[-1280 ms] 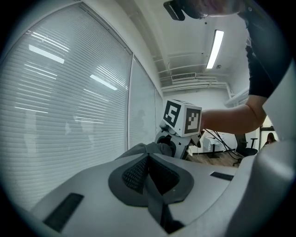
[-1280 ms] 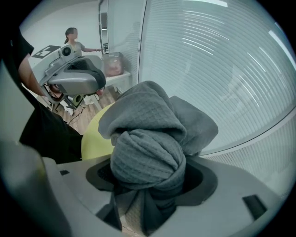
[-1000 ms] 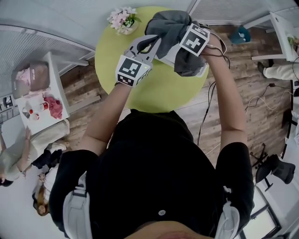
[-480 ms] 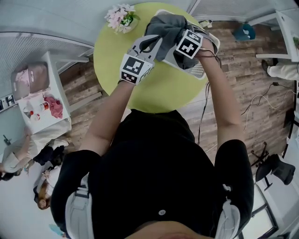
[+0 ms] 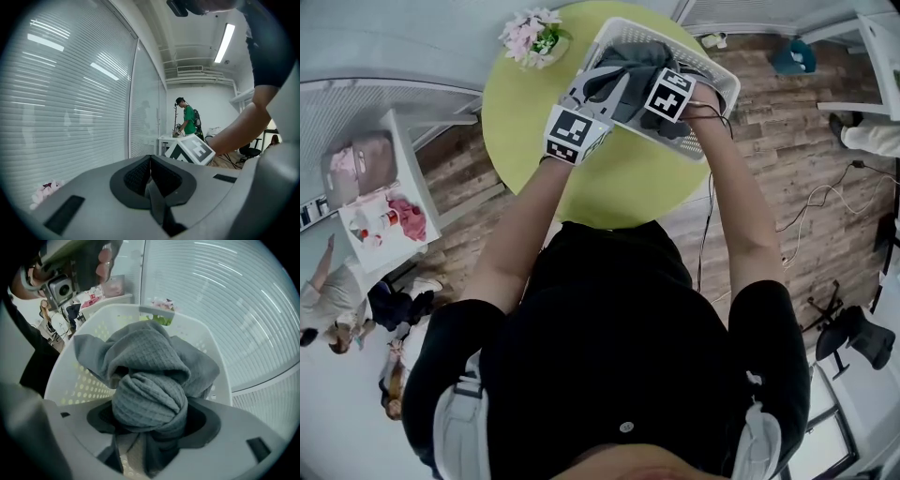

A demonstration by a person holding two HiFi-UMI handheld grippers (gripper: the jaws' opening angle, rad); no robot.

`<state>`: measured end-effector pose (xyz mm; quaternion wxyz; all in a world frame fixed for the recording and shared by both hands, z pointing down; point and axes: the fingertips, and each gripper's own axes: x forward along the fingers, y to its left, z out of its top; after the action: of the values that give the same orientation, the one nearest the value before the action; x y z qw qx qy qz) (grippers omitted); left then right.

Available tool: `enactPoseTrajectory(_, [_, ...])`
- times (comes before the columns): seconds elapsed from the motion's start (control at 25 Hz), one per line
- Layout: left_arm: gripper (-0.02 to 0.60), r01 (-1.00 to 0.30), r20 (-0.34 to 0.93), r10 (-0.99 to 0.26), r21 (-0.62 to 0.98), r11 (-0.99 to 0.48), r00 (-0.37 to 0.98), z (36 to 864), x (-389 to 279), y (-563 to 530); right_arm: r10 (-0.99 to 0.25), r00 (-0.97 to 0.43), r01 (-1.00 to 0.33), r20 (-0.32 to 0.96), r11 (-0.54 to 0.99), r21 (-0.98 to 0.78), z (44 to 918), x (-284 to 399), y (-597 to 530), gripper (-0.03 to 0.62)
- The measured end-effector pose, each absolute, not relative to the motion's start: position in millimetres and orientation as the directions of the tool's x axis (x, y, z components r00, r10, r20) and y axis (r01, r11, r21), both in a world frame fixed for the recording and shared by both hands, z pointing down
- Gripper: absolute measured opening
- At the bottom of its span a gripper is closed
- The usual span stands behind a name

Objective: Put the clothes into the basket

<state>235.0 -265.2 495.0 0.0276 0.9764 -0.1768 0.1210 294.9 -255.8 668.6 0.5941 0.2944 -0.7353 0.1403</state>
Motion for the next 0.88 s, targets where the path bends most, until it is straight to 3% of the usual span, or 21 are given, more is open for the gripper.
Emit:
enactPoseTrajectory(0.48, [0.011, -0.335, 0.286, -0.32, 0.003, -0.942, 0.903, 522, 262, -272, -0.157, -0.154, -0.639, 0.975, 0.769, 0.023, 750, 284, -233, 0.353])
enactPoseTrajectory(0.88, [0.011, -0.34, 0.297, -0.323, 0.006, -0.941, 0.899, 533, 268, -278, -0.168, -0.167, -0.667, 0.971, 0.745, 0.014, 772, 283, -239, 0.373])
